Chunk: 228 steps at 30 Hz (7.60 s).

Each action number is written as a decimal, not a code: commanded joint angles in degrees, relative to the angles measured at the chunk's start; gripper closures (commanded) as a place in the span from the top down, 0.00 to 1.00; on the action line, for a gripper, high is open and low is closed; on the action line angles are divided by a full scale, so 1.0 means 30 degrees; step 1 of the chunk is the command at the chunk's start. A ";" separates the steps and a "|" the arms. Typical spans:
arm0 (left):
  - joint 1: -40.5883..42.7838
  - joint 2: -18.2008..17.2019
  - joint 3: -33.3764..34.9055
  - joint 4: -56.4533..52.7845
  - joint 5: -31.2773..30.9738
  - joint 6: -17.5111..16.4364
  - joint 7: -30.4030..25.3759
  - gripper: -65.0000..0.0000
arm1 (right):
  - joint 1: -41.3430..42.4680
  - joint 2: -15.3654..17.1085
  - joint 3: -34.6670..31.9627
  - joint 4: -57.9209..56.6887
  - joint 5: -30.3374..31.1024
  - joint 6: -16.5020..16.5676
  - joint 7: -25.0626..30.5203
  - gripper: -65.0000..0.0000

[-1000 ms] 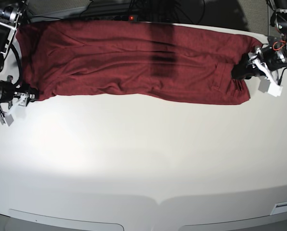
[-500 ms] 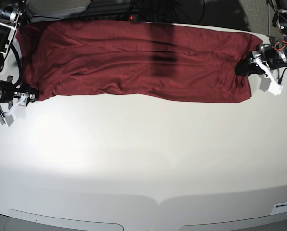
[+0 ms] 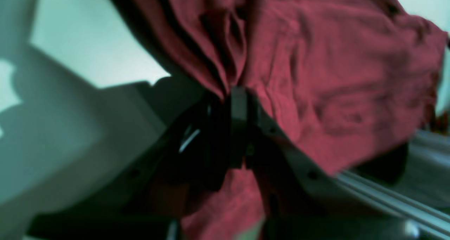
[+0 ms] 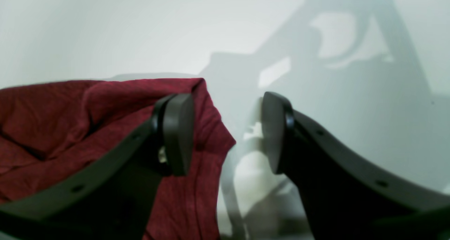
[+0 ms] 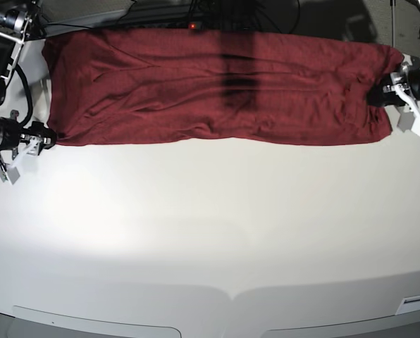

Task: Fold the T-shirt properly
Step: 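Pull the shirt's end with the left gripper to straighten it, then fold the shirt's end with the left gripper toward the right gripper, then release the fold and lift the left gripper, then lower the left gripper onto the folded shirt and grasp the fold, then drag the grasped fold with the left gripper toward the right gripper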

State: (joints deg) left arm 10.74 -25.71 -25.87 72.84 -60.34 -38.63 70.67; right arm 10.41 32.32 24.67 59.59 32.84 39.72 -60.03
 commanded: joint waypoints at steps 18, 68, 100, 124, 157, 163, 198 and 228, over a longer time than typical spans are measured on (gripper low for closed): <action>0.3082 0.7905 0.2426 1.2735 0.2222 0.3242 -0.1916 0.00 | 0.0386 -0.1217 0.0095 0.0255 0.0175 0.0092 0.0284 0.48; -0.0590 0.8823 1.4979 1.1861 1.2393 0.7839 -0.5348 0.39 | 0.0437 -0.1260 0.0095 0.0255 0.0102 0.0092 -0.0146 0.48; 0.5457 0.8837 1.5038 1.1846 1.4943 0.2798 -0.9581 0.38 | 0.0437 -0.1253 0.0095 0.0255 0.0117 0.0092 -0.0277 0.48; 0.1151 0.8925 1.3886 1.1577 1.6633 0.7526 -0.9391 0.31 | 0.0437 -0.1268 0.0095 0.0255 0.0051 0.0092 -0.0481 0.48; -0.1217 0.8939 1.4673 0.6360 1.7435 0.7752 -1.0593 0.00 | 0.0437 -0.1253 0.0095 0.0255 0.0044 0.0092 -0.0699 0.48; -0.2055 0.8947 1.4681 0.6360 1.4622 0.6302 -0.9544 0.46 | 0.0437 -0.1253 0.0095 0.0255 0.0051 0.0092 -0.0692 0.48; -0.1421 0.8939 1.4681 0.6317 1.8695 0.6747 -1.1650 0.00 | 0.0437 -0.1253 0.0095 0.0255 0.0051 0.0092 -0.0131 0.48; -0.3541 1.1366 2.0232 0.3614 1.7129 0.9471 -1.4163 0.00 | 0.0437 -0.1260 0.0095 0.0255 0.0066 0.0092 -0.0627 0.48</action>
State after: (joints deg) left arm 1.10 7.64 34.98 82.26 -8.67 -10.17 29.93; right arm 11.09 27.49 24.77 59.72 33.17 39.75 -61.43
